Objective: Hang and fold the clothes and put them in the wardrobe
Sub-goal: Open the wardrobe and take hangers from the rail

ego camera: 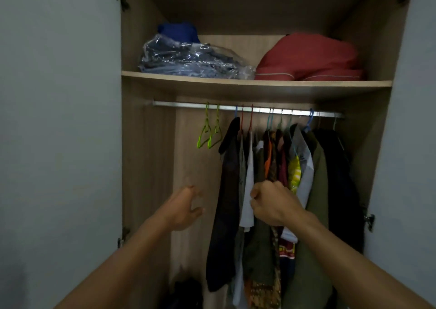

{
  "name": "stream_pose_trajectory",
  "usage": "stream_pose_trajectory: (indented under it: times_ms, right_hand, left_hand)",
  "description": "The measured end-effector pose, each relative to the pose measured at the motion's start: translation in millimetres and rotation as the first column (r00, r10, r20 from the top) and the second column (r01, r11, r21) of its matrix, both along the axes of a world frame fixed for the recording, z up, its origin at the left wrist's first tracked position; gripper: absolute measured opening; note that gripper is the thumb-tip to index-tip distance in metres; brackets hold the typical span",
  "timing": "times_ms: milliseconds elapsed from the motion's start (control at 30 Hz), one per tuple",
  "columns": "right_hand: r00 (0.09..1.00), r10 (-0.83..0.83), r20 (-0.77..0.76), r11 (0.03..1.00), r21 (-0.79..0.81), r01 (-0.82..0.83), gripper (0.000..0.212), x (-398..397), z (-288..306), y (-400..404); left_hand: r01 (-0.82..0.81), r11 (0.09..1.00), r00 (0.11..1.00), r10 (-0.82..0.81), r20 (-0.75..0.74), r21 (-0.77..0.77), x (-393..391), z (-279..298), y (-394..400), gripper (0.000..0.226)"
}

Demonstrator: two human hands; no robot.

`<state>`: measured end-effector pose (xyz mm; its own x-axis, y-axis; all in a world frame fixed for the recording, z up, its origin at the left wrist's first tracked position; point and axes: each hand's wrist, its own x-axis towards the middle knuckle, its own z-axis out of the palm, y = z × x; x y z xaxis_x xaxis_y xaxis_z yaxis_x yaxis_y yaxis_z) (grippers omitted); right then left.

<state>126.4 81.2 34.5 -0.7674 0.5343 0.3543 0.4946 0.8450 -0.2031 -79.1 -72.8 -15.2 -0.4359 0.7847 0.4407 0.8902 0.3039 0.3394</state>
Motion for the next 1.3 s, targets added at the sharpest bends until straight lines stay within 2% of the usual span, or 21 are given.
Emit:
stream_pose_trajectory:
  times_ms: [233,433,567,633,733,833,900,1000,1067,1133,1300]
  right_hand:
    - [0.996,0.005,-0.094,0.999,-0.043,-0.009,0.027,-112,36,31]
    - [0.942,0.002,-0.335,0.996,-0.079,-0.030,0.020,-184,69,53]
    - [0.908,0.001,-0.419,0.992,-0.114,-0.054,0.015,-225,90,72]
    - [0.902,-0.001,-0.431,0.988,-0.138,-0.065,0.019,-243,99,81]
    - [0.895,-0.017,-0.447,0.985,-0.160,-0.061,0.038,-266,112,98]
    - [0.913,-0.011,-0.408,0.978,-0.193,-0.075,0.047,-290,122,116]
    - [0.923,-0.003,-0.384,0.968,-0.231,-0.093,0.043,-304,126,124]
    - [0.931,-0.018,-0.364,0.952,-0.291,-0.096,0.011,-323,126,140]
    - [0.940,-0.026,-0.340,0.950,-0.302,-0.083,0.026,-332,124,148]
    - [0.942,-0.029,-0.334,0.951,-0.298,-0.077,0.030,-337,122,155]
    - [0.939,-0.032,-0.341,0.944,-0.319,-0.084,0.024,-345,121,159]
  left_hand:
    - [-0.089,0.991,0.990,0.099,-0.099,0.103,-120,50,30,0.039]
    - [-0.102,0.969,0.980,0.136,-0.142,0.225,-193,93,80,0.049]
    - [-0.104,0.954,0.967,0.163,-0.196,0.283,-222,126,120,0.055]
    - [-0.109,0.943,0.955,0.187,-0.229,0.315,-235,140,140,0.057]
    - [-0.122,0.938,0.942,0.212,-0.259,0.323,-256,160,173,0.060]
    - [-0.123,0.939,0.930,0.222,-0.292,0.322,-282,179,208,0.060]
    - [-0.151,0.937,0.909,0.257,-0.328,0.315,-298,190,228,0.059]
    - [-0.237,0.929,0.870,0.333,-0.363,0.285,-319,197,249,0.060]
    - [-0.238,0.942,0.865,0.317,-0.389,0.238,-335,199,258,0.060]
    - [-0.172,0.956,0.884,0.256,-0.390,0.238,-352,197,265,0.057]
    - [-0.023,0.913,0.897,0.199,-0.394,0.408,-360,182,275,0.054]
